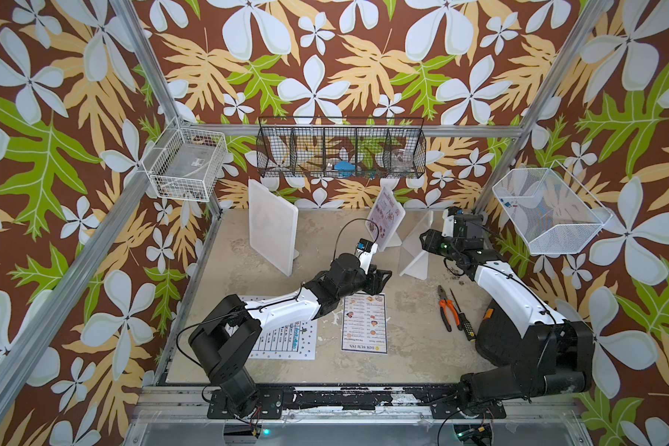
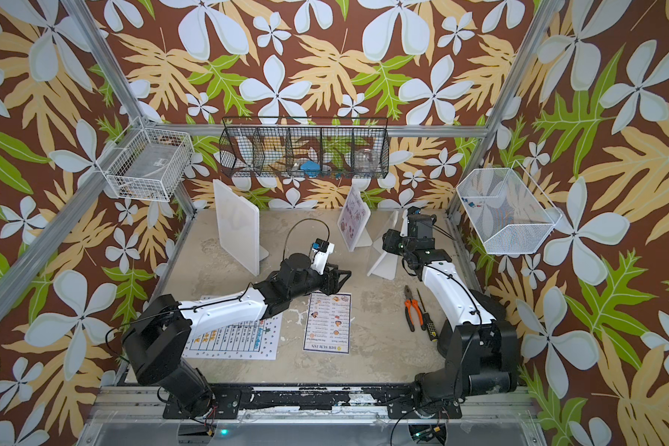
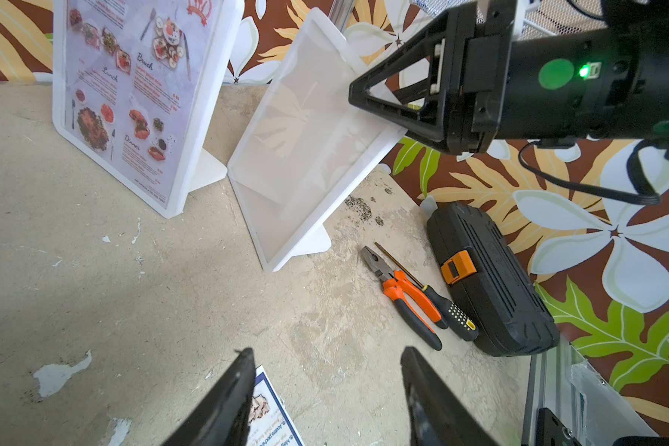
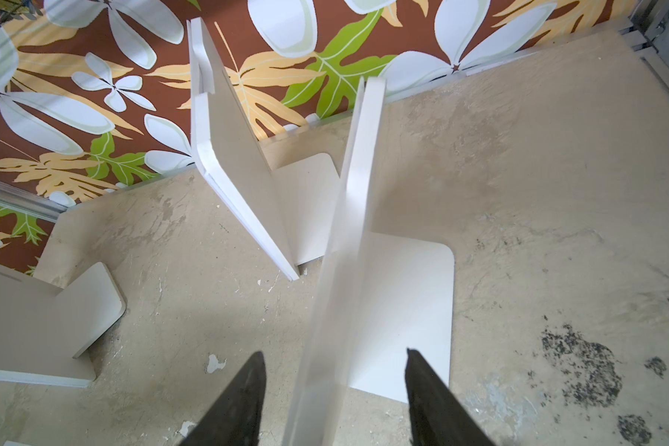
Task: Insert the menus into the narrow rack
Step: Move the narrow rack to the center of the board.
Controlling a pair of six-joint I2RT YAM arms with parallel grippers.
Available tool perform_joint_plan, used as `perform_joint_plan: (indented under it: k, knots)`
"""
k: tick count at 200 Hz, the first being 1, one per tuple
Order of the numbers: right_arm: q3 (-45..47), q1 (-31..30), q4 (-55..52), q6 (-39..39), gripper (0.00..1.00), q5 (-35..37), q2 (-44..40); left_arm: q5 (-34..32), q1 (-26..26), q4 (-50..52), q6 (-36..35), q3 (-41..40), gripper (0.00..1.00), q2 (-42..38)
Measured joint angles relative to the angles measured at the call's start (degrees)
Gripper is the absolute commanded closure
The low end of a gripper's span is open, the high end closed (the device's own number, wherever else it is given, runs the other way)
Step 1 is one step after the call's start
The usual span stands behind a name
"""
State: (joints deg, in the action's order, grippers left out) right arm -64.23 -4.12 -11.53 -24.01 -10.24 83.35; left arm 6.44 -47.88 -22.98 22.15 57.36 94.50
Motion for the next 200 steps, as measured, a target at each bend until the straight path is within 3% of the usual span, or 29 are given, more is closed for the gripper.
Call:
perform_joint_plan:
  k: [159,200]
  knots:
    - [2.93,-1.03,-0.81,1.01,0.78,-0.33,-4.7,-0.66,-0.02,-0.42,0.02,-2.64,0.39,-2.54]
    - [6.6,-0.96,0.04,3.1,0.78,-0.96,-8.22,-1.95,-0.02,-0.37,-0.24,-3.39,0.39,-3.87]
